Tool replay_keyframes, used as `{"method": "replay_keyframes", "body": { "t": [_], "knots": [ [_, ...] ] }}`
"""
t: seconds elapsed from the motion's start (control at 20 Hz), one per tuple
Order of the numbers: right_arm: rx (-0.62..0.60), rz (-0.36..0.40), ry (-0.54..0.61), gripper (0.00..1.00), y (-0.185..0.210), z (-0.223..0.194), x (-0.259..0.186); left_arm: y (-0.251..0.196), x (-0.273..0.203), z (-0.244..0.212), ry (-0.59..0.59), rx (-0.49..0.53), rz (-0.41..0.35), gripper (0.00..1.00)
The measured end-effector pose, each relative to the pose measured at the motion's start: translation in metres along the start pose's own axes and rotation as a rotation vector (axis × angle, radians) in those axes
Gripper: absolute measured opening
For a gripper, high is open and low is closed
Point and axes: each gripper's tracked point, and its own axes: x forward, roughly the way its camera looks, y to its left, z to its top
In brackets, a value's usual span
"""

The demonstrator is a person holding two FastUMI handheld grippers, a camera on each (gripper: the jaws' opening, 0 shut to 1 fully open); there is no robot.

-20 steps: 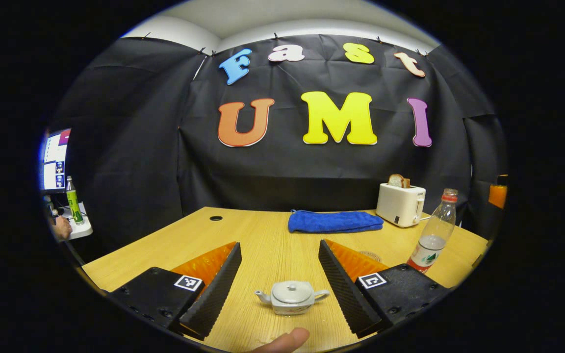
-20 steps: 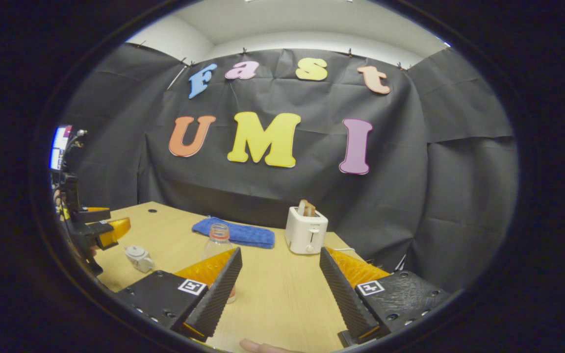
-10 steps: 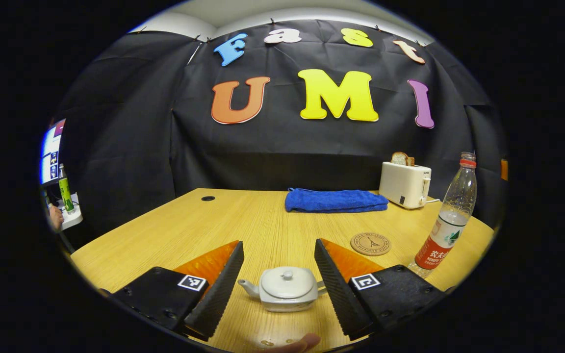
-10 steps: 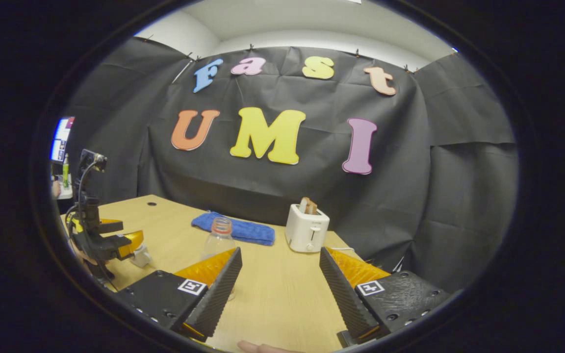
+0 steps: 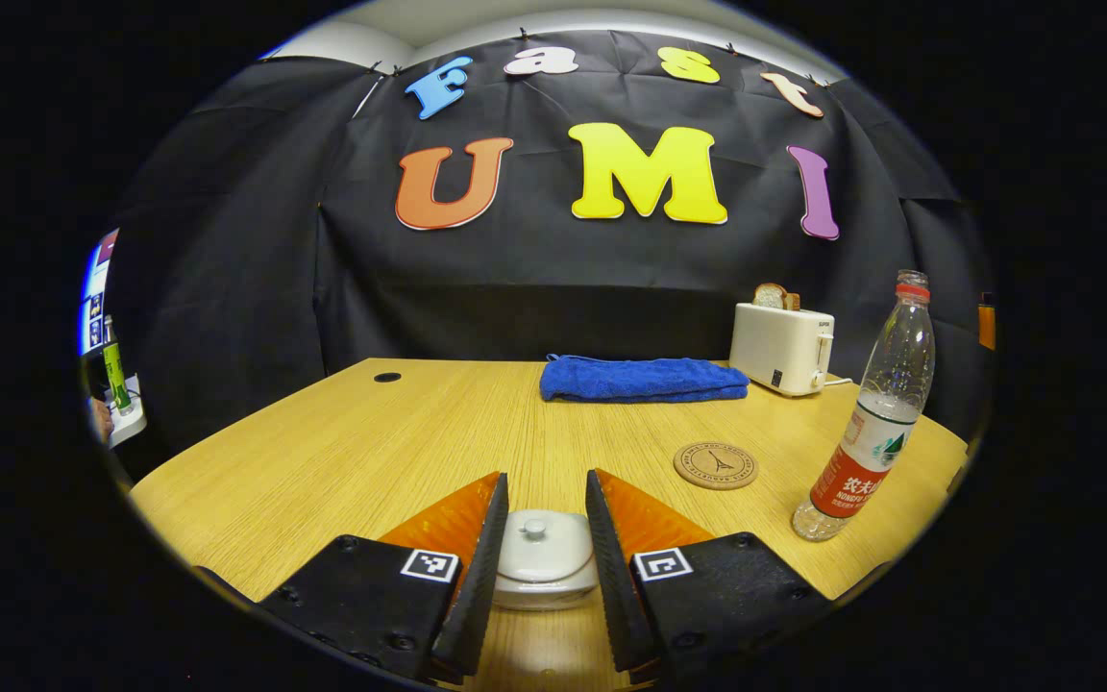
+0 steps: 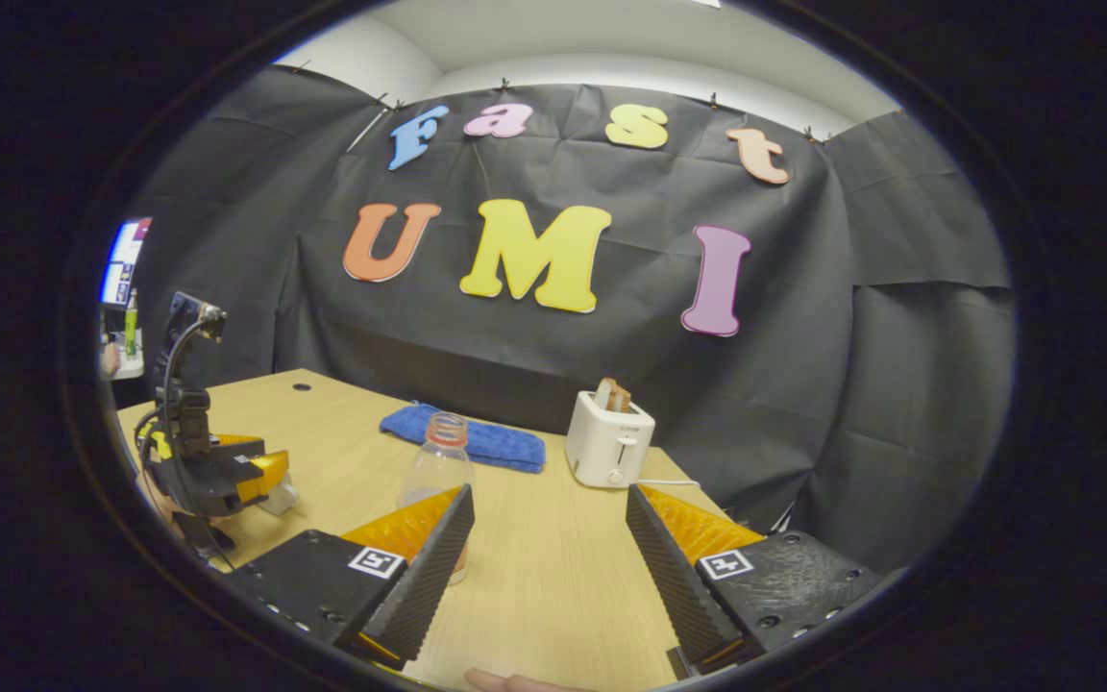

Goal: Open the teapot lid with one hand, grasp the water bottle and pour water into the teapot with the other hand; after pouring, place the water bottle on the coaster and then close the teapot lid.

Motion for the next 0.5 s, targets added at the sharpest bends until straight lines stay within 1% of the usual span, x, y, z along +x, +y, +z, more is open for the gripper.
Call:
{"method": "replay_keyframes", "body": {
  "t": [0.05,0.15,0.2,0.3,0.45,0.5],
  "knots": [
    [-0.003,0.003,0.002,0.95,0.002,-0.001,0.001,0.003,0.002,-0.001,-0.002,0.002,0.010,0.51],
    [-0.008,0.005,0.009,0.95,0.004,-0.004,0.003,0.007,0.005,-0.001,-0.002,0.004,0.024,0.41],
    [-0.011,0.007,0.012,0.98,0.006,-0.005,0.004,0.008,0.006,0.000,-0.005,0.004,0.025,0.34],
    [-0.014,0.013,0.020,0.98,0.009,-0.008,0.006,0.010,0.007,0.000,-0.009,0.006,0.025,0.28],
    [-0.014,0.023,0.048,0.98,0.015,-0.019,0.012,0.006,0.008,0.002,-0.026,0.012,0.007,0.23],
    [-0.014,0.031,0.060,0.98,0.018,-0.023,0.015,0.004,0.009,0.003,-0.035,0.017,-0.005,0.18]
  ]
}}
